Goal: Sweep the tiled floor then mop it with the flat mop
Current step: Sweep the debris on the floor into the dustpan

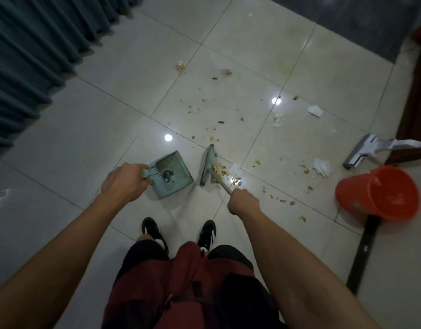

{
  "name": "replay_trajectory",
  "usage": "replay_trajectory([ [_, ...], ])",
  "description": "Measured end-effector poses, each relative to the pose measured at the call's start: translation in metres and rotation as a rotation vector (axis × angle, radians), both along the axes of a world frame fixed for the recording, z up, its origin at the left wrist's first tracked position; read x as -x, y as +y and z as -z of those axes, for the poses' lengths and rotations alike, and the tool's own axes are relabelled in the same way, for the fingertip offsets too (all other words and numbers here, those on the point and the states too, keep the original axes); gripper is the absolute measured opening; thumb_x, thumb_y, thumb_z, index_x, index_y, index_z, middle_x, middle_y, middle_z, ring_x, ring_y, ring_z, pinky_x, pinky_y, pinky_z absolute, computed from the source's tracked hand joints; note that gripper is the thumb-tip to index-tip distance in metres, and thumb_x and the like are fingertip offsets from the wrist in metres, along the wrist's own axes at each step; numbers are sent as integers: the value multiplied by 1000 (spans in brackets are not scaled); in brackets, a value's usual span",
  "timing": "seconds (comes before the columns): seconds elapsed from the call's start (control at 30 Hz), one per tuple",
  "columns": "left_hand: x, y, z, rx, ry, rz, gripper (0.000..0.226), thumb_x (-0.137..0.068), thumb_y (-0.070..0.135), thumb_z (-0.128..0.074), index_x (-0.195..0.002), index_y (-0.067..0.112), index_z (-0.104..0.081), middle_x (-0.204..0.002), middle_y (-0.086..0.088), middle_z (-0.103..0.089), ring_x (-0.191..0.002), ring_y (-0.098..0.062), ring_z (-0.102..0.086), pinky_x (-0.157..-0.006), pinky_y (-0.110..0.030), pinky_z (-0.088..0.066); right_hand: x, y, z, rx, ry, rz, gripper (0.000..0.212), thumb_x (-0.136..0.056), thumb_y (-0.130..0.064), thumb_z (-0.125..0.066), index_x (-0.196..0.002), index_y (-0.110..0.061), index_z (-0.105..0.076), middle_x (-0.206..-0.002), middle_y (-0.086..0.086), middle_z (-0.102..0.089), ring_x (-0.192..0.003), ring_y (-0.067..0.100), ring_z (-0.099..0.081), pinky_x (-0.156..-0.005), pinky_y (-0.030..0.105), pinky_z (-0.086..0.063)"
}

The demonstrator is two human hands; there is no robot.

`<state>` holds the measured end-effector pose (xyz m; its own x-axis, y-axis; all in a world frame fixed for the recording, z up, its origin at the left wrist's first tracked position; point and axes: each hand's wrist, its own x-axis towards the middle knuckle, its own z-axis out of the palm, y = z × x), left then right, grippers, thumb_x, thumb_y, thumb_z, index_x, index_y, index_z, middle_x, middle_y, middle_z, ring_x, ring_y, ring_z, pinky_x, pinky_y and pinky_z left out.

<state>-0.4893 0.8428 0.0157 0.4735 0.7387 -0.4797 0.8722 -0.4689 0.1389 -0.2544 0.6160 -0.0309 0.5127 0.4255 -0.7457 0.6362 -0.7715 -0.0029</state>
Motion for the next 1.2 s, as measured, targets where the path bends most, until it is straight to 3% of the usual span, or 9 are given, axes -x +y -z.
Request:
replay_trajectory([
  [0.13, 17, 39, 2, 14, -27, -35, 9, -87, 40, -60, -82, 33, -64, -71, 8, -59, -58, -14, -54, -50, -24, -39, 14, 36, 1, -15, 12, 15, 31, -87, -7, -47, -115, -12, -60, -81, -1, -47, -80, 22, -56, -67, 32, -44],
  [0.27, 43, 88, 3, 35, -59, -81, 9, -85, 40, -62, -86, 32, -65, -78, 1, -64, -64, -22, -60, -54, -26, -44, 37, 94, 5, -30, -1, 10, 33, -89, -8, -48, -119, -14, -60, -84, -1, -49, -79, 22, -55, -68, 33, -43],
  [0.47, 92, 161, 2, 74, -81, -150, 16, -90, 42, -60, -102, 35, -68, -93, -5, -68, -79, -31, -64, -62, -29, -44, 69, 192, 5, -22, 5, 17, 35, -94, -11, -47, -128, -14, -55, -111, 6, -63, -90, 22, -60, -70, 32, -46],
  [0.57, 110, 195, 4, 74, -82, -180, 23, -93, 47, -58, -109, 35, -69, -99, -6, -70, -84, -32, -65, -66, -31, -47, 80, 235, 6, -29, 39, 22, 35, -94, -9, -43, -126, -13, -56, -111, 6, -62, -97, 24, -63, -74, 34, -53],
  [0.77, 132, 236, 11, 58, -62, -228, 23, -91, 50, -59, -109, 37, -68, -97, -4, -72, -83, -31, -67, -68, -33, -55, 88, 299, 27, -90, 135, 174, 36, -94, -15, -43, -126, -13, -59, -97, 6, -62, -82, 26, -63, -75, 40, -61],
  [0.9, 128, 247, 18, 26, -64, -263, 23, -90, 51, -62, -109, 39, -68, -95, -4, -73, -82, -31, -67, -64, -30, -48, 83, 340, 40, -110, 241, 189, 43, -93, -15, -44, -133, -10, -56, -113, 14, -63, -92, 33, -65, -75, 42, -61],
  [1.0, 112, 252, 19, 15, -33, -237, 27, -91, 52, -62, -115, 41, -67, -98, -6, -72, -85, -34, -68, -68, -33, -53, 71, 356, 47, -95, 264, 144, 42, -95, -11, -40, -134, -8, -54, -114, 15, -60, -83, 32, -63, -64, 37, -59],
  [1.13, 78, 258, 18, 14, 17, -183, 26, -91, 53, -60, -112, 40, -67, -94, -4, -72, -82, -32, -67, -69, -35, -57, 47, 349, 56, -5, 256, 75, 40, -95, -7, -41, -134, -6, -50, -118, 17, -58, -95, 35, -65, -79, 41, -59],
  [1.2, 57, 258, 17, 19, 39, -143, 26, -90, 56, -60, -109, 38, -66, -92, -3, -71, -81, -31, -67, -70, -36, -58, 32, 335, 59, 15, 253, 80, 39, -94, -5, -42, -132, -5, -51, -116, 17, -60, -97, 34, -66, -75, 39, -58],
])
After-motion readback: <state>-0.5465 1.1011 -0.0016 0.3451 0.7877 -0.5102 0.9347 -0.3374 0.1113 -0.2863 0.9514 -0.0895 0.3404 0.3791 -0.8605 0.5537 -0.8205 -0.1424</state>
